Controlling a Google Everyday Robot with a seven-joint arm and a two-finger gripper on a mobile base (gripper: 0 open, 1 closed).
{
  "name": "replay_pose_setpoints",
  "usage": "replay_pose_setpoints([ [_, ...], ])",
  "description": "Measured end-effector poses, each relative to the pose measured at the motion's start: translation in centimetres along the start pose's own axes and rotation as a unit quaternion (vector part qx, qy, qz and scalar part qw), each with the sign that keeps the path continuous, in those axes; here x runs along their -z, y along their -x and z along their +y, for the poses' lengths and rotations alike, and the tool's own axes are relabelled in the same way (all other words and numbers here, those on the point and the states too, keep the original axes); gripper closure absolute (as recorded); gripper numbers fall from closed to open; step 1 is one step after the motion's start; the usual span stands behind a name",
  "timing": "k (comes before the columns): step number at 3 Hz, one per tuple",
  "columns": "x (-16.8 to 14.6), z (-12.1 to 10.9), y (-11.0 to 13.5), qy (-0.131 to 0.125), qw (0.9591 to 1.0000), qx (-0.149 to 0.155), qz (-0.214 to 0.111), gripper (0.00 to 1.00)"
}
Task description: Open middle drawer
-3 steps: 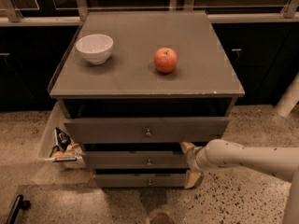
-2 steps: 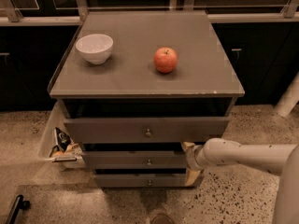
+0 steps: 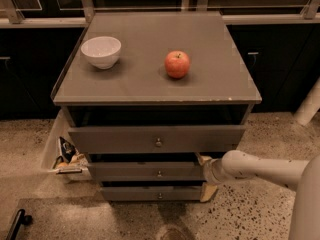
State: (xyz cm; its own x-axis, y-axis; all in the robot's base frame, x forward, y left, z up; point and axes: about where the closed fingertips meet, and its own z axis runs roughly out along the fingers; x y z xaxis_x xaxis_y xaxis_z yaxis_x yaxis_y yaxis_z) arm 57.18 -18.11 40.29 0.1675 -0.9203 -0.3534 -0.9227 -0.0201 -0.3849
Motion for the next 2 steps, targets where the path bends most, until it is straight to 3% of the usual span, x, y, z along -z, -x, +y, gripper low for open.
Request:
replay_pose_setpoints([
  [2, -1.30, -0.79, -0.46, 0.004, 0.9990, -0.002, -0.044, 0.00],
])
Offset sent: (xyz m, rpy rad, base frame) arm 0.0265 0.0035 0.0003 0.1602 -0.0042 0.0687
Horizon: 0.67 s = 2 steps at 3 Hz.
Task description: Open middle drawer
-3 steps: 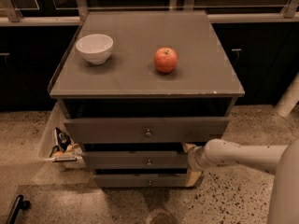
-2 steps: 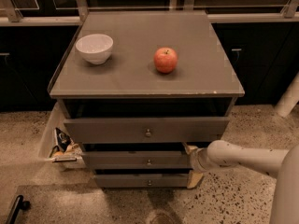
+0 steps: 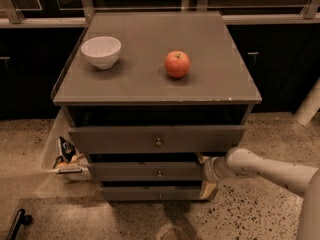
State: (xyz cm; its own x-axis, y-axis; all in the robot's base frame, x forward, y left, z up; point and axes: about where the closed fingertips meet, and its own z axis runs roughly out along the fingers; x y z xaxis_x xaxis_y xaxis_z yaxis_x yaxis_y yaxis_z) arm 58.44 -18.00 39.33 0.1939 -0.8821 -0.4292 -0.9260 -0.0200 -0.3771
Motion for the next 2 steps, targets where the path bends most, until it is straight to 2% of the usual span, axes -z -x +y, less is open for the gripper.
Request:
replay_pose_setpoints([
  [1, 0.08, -0.35, 0.06, 0.000, 1.0000, 0.004, -0.002, 0.00],
  [2, 0.08, -0.35, 0.06, 0.000, 1.0000, 0.004, -0.002, 0.18],
])
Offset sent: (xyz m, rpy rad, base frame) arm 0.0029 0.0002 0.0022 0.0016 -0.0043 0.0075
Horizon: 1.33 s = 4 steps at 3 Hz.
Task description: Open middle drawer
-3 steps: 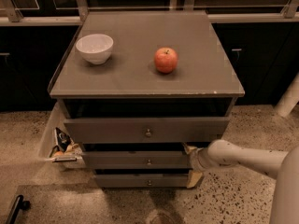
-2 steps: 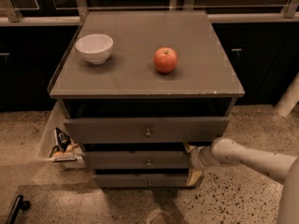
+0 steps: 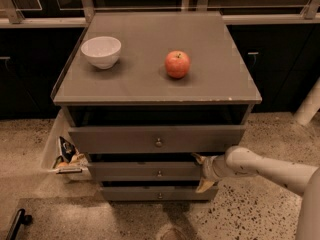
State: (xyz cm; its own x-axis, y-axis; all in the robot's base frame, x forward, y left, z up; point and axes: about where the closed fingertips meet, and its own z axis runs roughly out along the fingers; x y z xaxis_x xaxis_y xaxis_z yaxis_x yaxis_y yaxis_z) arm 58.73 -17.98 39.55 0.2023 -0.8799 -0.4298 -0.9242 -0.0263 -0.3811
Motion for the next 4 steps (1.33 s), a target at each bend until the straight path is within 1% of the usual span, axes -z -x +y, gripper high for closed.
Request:
replay_pose_setpoints([
  [3, -0.01, 0.01, 0.01, 0.000, 1.0000, 0.000, 0.000, 0.88],
  [4, -0.01, 0.01, 0.01, 0.000, 1.0000, 0.000, 0.000, 1.00],
])
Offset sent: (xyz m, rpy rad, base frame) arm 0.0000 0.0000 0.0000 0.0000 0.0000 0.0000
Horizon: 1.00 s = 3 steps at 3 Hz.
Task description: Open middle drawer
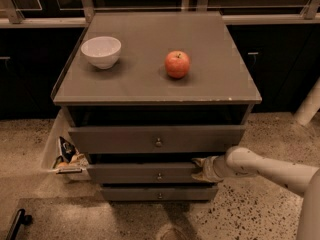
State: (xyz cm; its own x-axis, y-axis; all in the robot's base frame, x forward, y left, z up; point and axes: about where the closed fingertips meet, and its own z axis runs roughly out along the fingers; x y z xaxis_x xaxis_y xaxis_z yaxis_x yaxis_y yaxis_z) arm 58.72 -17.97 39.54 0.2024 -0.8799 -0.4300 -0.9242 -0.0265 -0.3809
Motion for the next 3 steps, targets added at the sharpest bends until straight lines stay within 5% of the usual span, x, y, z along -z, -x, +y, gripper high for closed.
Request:
replay_pose_setpoints([
  [3, 0.36, 0.63, -0.36, 0.008, 0.9999, -0.009, -0.012, 0.35],
])
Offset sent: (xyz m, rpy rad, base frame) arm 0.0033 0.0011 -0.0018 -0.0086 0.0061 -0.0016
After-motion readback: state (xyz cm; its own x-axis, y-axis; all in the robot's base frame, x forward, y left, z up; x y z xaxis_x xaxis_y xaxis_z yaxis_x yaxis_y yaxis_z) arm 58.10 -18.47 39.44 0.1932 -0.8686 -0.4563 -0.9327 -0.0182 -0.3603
